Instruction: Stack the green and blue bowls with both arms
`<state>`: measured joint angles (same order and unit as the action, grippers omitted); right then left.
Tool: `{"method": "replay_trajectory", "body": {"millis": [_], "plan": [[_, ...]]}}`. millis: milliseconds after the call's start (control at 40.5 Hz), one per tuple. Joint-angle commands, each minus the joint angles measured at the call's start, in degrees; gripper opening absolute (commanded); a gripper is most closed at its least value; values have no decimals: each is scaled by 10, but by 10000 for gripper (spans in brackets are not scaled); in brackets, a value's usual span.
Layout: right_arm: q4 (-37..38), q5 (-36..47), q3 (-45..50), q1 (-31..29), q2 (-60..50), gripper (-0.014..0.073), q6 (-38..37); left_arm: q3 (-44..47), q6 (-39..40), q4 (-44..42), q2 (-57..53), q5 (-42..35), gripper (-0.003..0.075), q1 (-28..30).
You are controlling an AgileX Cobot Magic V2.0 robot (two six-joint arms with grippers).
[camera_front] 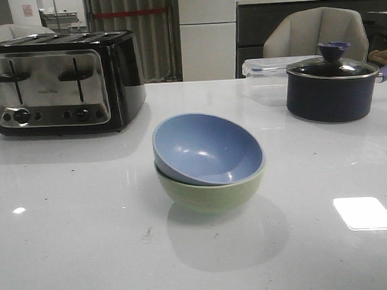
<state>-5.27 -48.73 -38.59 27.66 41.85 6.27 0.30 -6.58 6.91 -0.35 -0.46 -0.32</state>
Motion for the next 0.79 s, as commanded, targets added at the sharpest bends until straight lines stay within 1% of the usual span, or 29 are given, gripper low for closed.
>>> {"method": "replay_trajectory", "body": {"millis": [0,148,247,345,543,642,765], "plan": [[1,29,-16,-2,-4,36,-1,3,3,5,-10,-50,98,1],[0,28,-13,3,-17,36,0,3,3,5,-10,-50,98,1],[9,67,12,-25,-54,36,17,3,3,5,-10,-50,98,1],[9,154,69,-80,-122,36,17,3,3,5,-10,-50,98,1],[9,345,221,-189,-282,36,16,3,3,5,-10,-50,98,1],[9,405,288,-231,-355,36,16,3,3,5,-10,-50,98,1],[9,456,353,-251,-412,36,16,3,3,5,-10,-50,98,1]]}}
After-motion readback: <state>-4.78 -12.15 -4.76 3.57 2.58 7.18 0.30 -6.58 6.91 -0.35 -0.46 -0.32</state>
